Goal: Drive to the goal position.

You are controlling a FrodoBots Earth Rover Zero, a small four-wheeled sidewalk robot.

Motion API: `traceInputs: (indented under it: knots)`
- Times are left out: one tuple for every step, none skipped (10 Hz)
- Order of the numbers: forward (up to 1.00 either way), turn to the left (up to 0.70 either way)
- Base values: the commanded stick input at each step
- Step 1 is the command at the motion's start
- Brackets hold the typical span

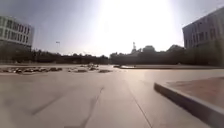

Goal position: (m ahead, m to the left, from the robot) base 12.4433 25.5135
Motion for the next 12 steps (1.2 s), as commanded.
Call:
traceInputs:
  knots:
    - [0.70,0.00]
    - [0.70,0.00]
    - [0.70,0.00]
    - [0.70,0.00]
    - [0.70,0.00]
    - [0.70,0.35]
    - [0.70,0.35]
    - [0.70,0.35]
    - [0.70,0.35]
    - [0.70,0.35]
    - [0.70,0.35]
    - [0.70,0.35]
